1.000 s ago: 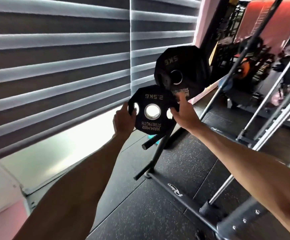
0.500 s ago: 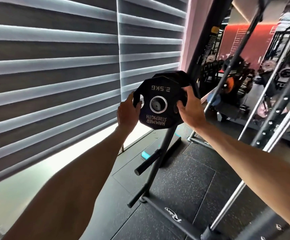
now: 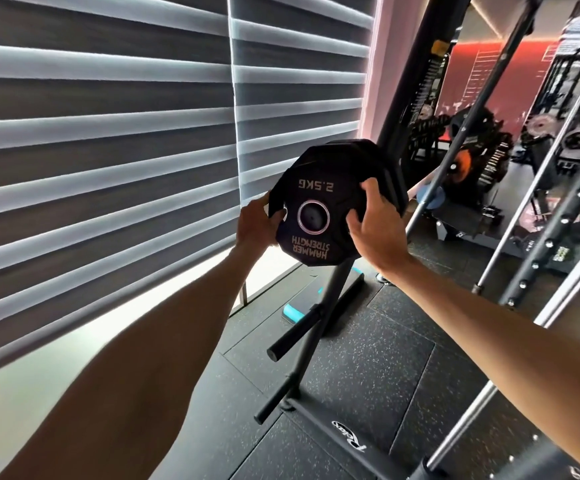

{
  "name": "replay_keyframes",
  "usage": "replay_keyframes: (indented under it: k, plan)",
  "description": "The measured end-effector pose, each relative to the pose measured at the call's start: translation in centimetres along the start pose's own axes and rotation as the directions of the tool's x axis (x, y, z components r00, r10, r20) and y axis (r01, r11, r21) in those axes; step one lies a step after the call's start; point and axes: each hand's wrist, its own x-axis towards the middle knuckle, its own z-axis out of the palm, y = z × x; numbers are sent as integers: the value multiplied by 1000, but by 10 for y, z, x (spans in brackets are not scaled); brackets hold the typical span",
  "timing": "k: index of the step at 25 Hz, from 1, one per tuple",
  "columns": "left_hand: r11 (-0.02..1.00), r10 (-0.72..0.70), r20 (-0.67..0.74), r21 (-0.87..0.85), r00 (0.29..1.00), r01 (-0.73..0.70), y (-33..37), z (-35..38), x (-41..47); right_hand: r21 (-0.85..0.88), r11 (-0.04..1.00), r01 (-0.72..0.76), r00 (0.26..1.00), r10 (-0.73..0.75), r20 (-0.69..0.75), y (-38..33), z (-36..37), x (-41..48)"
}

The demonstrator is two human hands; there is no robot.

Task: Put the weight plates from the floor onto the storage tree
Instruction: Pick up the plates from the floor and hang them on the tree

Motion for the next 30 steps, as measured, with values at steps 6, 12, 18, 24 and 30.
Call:
replay_keyframes:
  k: [6, 12, 18, 24, 30]
  plan:
    - [985, -67, 82, -152, 994, 79, -1, 18, 17, -143, 988, -54, 999, 54, -2, -2, 4, 14]
    - [985, 3, 101, -174, 995, 14, -20, 40, 31, -167, 979, -114, 993, 115, -2, -13, 6, 15]
    - [981, -103, 214, -139, 971, 135, -29, 42, 23, -176, 955, -237, 970, 243, 16, -28, 7, 13]
    - [985, 124, -248, -82, 961, -149, 30, -9, 1, -346, 911, -222, 970, 242, 16, -37, -17, -7]
    - [841, 532, -242, 38, 811, -540, 151, 2, -4, -427, 874, -233, 972, 195, -131, -26, -104, -17]
